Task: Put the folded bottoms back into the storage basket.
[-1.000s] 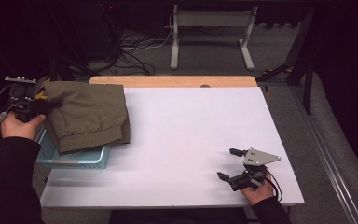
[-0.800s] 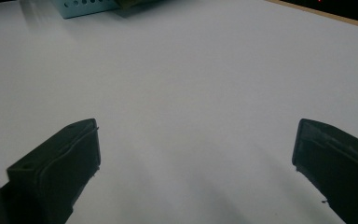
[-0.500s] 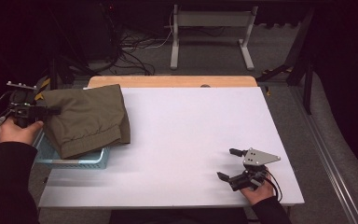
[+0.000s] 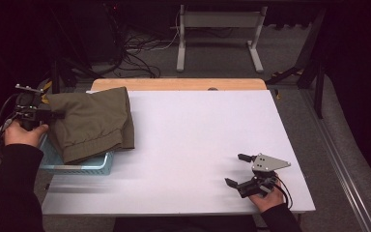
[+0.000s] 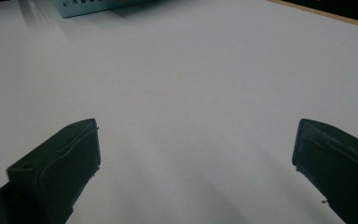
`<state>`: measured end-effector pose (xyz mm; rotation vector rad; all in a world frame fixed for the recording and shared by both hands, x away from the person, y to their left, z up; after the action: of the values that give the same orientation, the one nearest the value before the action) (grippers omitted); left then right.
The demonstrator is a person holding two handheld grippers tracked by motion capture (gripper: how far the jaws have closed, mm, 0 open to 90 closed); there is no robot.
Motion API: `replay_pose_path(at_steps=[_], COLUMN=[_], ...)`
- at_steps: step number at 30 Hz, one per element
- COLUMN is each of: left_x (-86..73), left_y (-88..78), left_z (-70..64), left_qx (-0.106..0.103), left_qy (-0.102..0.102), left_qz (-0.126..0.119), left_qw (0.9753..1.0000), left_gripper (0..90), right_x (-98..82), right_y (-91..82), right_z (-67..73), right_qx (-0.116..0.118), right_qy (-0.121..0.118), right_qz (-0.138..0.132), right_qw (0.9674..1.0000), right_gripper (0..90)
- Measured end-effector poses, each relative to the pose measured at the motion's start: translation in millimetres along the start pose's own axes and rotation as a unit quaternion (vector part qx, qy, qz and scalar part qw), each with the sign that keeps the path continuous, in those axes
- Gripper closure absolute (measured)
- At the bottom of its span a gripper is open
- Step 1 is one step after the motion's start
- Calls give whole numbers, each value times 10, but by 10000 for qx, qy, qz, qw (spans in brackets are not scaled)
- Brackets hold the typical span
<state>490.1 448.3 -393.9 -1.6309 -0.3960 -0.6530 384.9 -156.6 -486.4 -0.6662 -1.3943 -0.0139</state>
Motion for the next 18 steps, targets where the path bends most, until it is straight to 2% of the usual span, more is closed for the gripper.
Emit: replay_pose_path(at_steps=[7,12,18], left_x=[36,51,49], left_y=[68,113,163], left_z=[67,88,107], left_qx=[245,378,420], left_qy=[48,221,245], left_qz=[39,54,173], left_qw=[9997,9990,9987], left_gripper=[775,770,773], right_x=[-4,-1,5], right_y=[-4,6,-5], right_z=[0,5,8], right_qx=[-25,-36,-43], right_qy=[-7,-66,-106], right_qz=[12,20,-13], right_qw=[10000,10000,9999], right_gripper=[14,14,14])
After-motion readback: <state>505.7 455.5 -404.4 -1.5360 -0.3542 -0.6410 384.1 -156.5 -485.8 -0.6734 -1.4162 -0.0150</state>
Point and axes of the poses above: each handheld gripper's, and its own axes: y roughly forward along the jaws, x roughly out of its top, z roughly to its left, the point moved 7 cm from there along y, roughly forward along the jaws, and after that the axes turned 6 degrees about x, right-handed, at the moved point
